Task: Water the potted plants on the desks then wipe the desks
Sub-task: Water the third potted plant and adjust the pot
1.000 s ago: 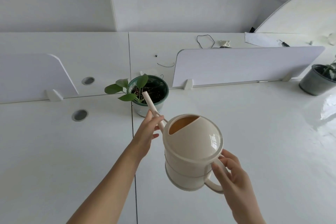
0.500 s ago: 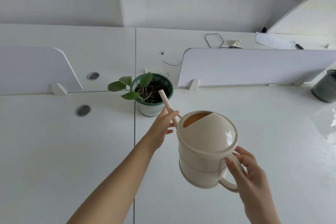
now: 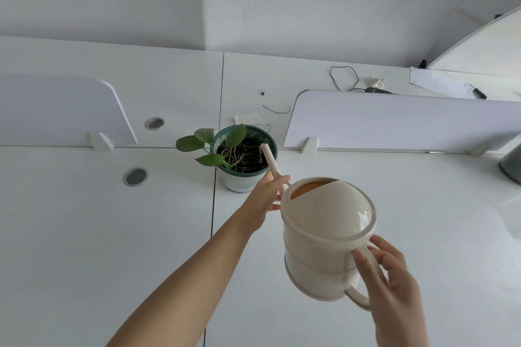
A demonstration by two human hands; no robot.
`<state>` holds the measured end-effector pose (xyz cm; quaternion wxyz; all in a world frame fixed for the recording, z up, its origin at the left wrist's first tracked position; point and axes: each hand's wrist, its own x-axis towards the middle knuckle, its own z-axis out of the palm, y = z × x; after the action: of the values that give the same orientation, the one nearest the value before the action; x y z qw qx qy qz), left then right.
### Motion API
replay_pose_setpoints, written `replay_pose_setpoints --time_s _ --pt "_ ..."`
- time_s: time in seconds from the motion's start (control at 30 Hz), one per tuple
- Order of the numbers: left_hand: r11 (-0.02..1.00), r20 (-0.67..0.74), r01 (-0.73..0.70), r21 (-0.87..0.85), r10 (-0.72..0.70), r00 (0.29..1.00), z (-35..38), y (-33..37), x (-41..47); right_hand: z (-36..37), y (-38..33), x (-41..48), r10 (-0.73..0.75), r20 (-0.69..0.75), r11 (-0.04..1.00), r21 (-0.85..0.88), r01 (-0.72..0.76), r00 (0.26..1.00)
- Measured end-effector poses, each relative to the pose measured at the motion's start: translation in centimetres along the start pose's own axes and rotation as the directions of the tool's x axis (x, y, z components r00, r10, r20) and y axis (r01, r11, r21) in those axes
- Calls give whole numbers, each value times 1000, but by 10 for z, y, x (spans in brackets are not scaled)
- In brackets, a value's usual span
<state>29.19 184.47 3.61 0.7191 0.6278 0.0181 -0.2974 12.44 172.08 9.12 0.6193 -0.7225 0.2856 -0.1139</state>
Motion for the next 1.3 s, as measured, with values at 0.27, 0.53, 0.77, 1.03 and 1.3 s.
replay_pose_setpoints --time_s 0.27,0.53,0.77,1.03,1.3 --pt "999 -55 -42 -22 41 998 -17 4 7 14 -10 5 -3 52 1000 13 2 999" --pt "994 -98 -55 -93 46 994 -29 -2 -17 13 -6 -7 33 106 999 -12 -32 994" --pt "998 -83 11 -64 -16 996 -25 -24 -37 1 8 -30 23 106 1000 4 -24 994" --pt "999 -65 17 -48 -20 998 -8 -25 -49 -15 17 -46 26 77 1000 2 -26 997" --pt "990 -202 12 -139 -40 979 -23 -62 -91 -25 59 -49 86 28 996 -38 -85 996"
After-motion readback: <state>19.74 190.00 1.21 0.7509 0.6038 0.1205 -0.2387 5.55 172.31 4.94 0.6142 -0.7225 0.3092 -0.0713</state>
